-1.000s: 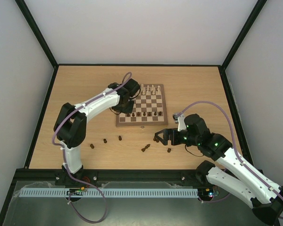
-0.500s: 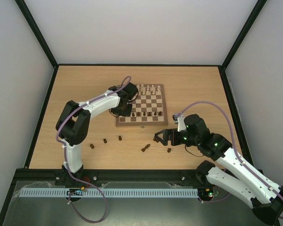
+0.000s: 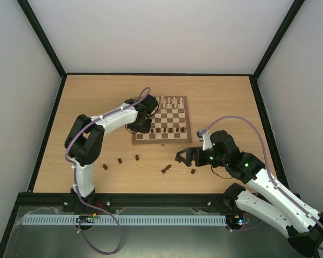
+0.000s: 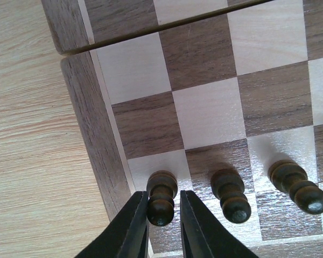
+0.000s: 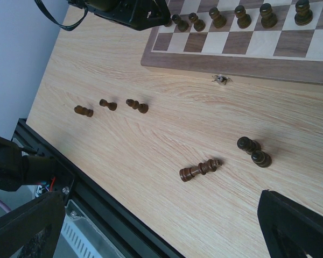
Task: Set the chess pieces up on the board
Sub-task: Place the chess piece on the chessboard.
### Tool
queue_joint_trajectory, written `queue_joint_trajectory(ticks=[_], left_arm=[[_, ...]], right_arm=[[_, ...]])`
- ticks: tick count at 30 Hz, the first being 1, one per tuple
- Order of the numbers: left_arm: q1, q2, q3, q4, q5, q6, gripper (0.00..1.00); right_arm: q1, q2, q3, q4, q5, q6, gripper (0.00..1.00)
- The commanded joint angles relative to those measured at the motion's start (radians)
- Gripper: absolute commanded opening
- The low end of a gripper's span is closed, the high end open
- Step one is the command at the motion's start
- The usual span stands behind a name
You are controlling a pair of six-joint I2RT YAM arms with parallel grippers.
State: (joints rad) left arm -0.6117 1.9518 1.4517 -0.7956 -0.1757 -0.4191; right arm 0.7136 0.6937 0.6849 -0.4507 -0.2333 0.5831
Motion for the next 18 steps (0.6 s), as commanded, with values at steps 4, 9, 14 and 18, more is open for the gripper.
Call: queue_joint_trajectory(ticks=[4,9,14,18], left_arm=[[0.005,-0.019,-0.02,-0.008,0.007,0.003,0.2],[0.005,-0.043,-0.031,-0.011,0.001,0.001,0.26],[0.005,-0.107,-0.017,-0.029,-0.021,-0.009,0.4],[0.005,-0.179,0.031,-0.053,-0.005,-0.008,0.46]], right_arm=[[-0.002,-0.005,-0.012,-0.008,-0.017,-0.014,0.98],[-0.002,-0.001,-0.012,-0.006,-0.015,-0.015,0.99],[-0.002,0.005,-0.012,-0.006,-0.014,-0.014,0.99],[-0.003,0.019,-0.009,-0.01,-0.008,-0.012,0.99]])
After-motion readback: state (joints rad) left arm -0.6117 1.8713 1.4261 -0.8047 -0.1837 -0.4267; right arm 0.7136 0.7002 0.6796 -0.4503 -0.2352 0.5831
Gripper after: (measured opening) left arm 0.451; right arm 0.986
